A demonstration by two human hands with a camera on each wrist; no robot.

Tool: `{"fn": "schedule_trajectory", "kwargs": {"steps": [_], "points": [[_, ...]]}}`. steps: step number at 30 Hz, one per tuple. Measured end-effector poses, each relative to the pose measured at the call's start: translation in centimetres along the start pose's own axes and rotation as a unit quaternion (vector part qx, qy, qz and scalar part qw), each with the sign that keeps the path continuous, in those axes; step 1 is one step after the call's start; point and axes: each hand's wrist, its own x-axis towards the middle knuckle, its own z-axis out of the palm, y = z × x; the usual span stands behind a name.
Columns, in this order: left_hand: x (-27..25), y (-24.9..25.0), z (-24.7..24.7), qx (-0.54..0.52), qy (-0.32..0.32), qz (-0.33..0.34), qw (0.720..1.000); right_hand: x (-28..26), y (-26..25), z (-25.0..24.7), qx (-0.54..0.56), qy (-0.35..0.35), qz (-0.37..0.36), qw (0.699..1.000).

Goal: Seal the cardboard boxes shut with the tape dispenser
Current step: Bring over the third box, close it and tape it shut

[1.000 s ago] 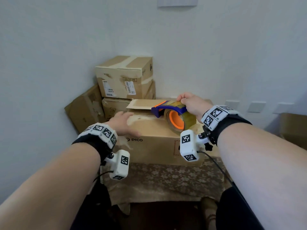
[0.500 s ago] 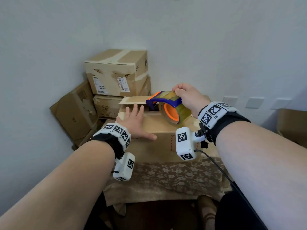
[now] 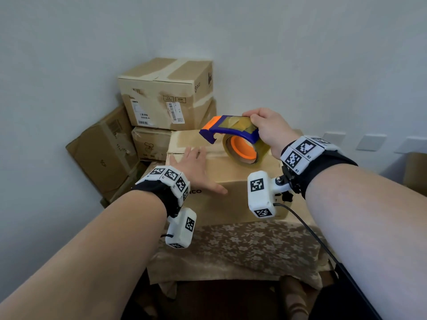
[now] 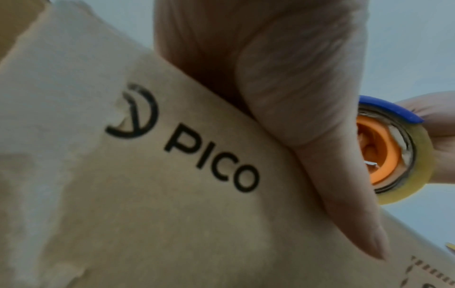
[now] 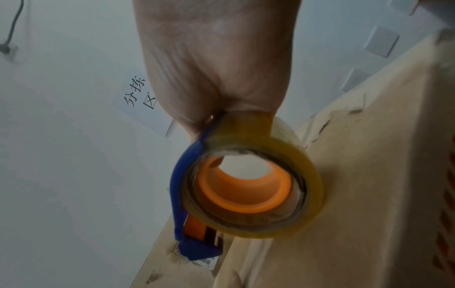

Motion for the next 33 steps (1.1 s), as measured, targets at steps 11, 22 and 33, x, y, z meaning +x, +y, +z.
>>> {"fn": "schedule_trajectory", "kwargs": {"steps": [11,22,33], "points": [[0.0,-3.1,-1.2,0.02,-0.042,0.053,0.997,2.9,0.4,3.0,0.031,-0.011,-0.012,0.999],[0.4,-3.8,-2.0,0.025,-0.054,0.053,0.997,3.6,1.7,4.7,0.034,-0.059,0.047,0.997],[0.9,-4.5,-3.0,0.027,-0.062,0.053,0.996,4.2,1.3,5.7,0.109,-0.005,0.027,0.994]]}}
